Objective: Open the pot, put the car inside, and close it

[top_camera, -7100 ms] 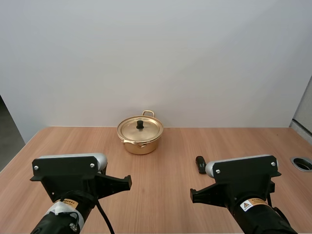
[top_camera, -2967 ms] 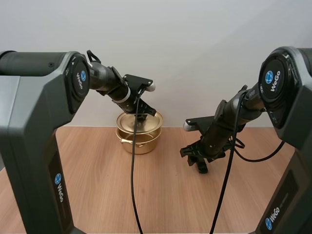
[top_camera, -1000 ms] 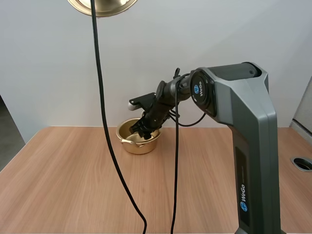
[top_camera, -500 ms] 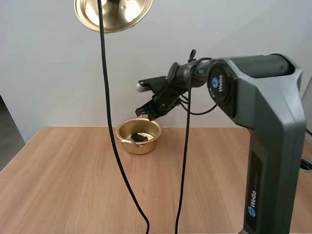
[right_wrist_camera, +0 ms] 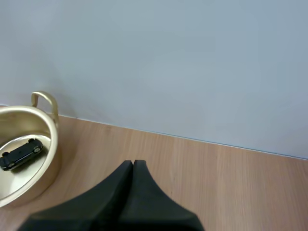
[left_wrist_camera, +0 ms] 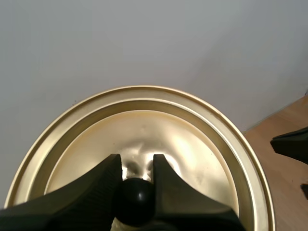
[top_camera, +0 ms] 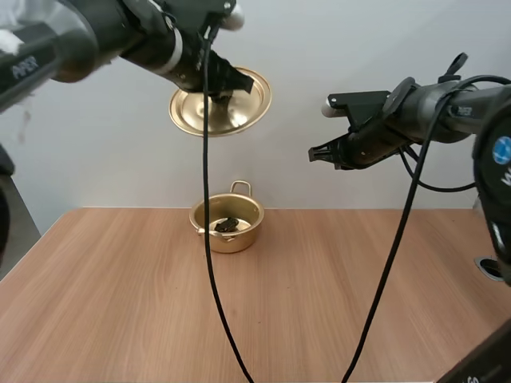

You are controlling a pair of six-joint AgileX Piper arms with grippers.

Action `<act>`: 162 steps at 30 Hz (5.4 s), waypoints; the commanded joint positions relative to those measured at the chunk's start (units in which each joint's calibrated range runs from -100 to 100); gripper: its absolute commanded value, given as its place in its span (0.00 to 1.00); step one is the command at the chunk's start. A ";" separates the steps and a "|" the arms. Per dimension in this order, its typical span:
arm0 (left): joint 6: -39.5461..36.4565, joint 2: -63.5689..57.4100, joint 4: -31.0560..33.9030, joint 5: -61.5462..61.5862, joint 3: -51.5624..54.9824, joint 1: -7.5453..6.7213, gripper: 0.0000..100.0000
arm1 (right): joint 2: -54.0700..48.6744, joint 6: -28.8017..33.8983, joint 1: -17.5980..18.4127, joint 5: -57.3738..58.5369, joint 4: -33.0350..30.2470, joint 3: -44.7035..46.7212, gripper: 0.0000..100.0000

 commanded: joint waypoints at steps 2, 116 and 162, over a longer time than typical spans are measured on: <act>0.06 4.35 -0.06 -3.95 3.20 -0.24 0.00 | -10.14 -0.09 -0.14 -0.07 -0.01 6.25 0.00; -22.43 -82.30 11.64 -29.38 87.17 3.92 0.00 | -69.05 -3.88 9.72 2.17 -0.93 46.29 0.00; -22.34 -83.25 17.02 -29.75 87.17 3.92 0.00 | -80.81 14.21 4.01 -13.91 -14.58 68.77 0.00</act>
